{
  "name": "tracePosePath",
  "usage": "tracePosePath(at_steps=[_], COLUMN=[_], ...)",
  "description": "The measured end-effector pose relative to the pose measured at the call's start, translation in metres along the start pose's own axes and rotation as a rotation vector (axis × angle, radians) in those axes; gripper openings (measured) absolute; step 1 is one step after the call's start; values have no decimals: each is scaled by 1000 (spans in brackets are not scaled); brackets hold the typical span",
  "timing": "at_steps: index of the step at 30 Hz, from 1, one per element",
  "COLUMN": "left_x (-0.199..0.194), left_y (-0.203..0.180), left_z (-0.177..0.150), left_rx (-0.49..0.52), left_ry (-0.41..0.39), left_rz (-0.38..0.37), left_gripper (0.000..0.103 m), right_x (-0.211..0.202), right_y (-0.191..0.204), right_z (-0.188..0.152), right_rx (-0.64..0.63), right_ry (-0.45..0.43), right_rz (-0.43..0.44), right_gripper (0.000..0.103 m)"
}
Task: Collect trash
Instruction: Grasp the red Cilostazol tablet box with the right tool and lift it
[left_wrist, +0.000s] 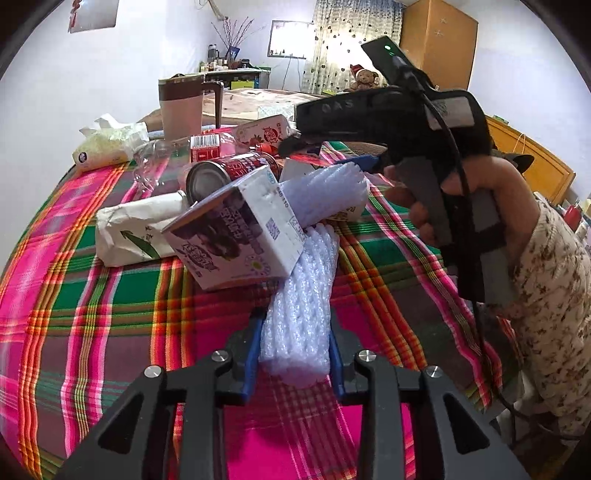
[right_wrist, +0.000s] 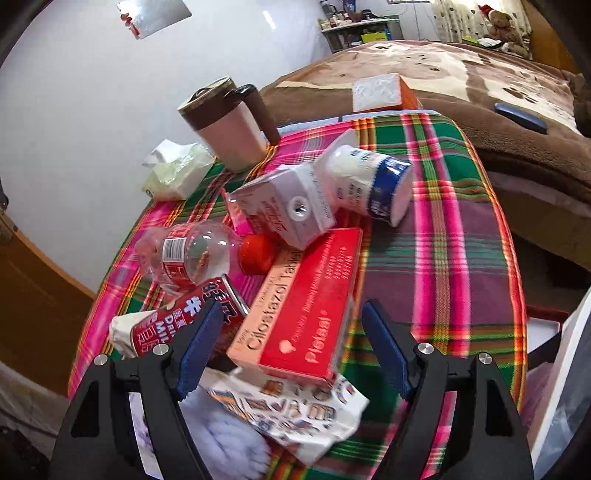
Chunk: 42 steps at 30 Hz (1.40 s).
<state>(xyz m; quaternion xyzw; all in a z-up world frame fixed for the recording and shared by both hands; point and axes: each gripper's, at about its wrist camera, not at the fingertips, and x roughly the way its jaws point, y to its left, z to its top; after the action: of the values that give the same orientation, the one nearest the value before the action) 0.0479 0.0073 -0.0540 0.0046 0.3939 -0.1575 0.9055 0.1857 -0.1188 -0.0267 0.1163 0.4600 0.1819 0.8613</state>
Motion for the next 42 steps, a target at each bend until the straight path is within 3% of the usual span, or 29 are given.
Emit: tracePosePath(at_steps=[2,3,8,13,15,16,18,19,25,28,29,30,31,42], left_x=[2,3,9,20,21,22,22,22,17,11,9,6,3,-7], left_y=[1,1,1,2,3,3,4,5,3,1,1,0,0,-5], left_z=[1,1,3,7,7,7,8,8,5,4,4,4,3,-5], left_rx=[3,2,10,24,21,18,16,13,-5,-12,-14,-12,-13,-28], left_ry=[4,5,9,15,19,21,21,19,17,8,2,-1,-5,-14], left_rz=[1,2,9,26,24,22,21,18,-7,-23,-24,-31,-33,-40], left_gripper=[54,57,65,64,60,51,45,41,32,31,30,30,30,30], right_x=[7,11,21,31,27,26,22,21,3,-12,-12,-19,-24,-38], right_y=[5,9,15,14,12,10,6,6,15,12,10,7,4,-10], right_z=[2,4,8,2,0,0,-1,-1,-4,-7,-7,-8,-6,-19], right_rx=[-16,-23,-36,-45,-42,-35,-15,-17,-105,-97,-93,-89,-76,8], right_ry=[21,24,53,153,107,93,86,85,12,-12,-18,-33,-49,-32], right_rz=[-54,-70,-109,-146,-164,-166,-122,-117,-172,-151,-147,-143,-121,35], right_gripper=[79,79,79,79,79,79,78,70,66,63,58,35,32,28])
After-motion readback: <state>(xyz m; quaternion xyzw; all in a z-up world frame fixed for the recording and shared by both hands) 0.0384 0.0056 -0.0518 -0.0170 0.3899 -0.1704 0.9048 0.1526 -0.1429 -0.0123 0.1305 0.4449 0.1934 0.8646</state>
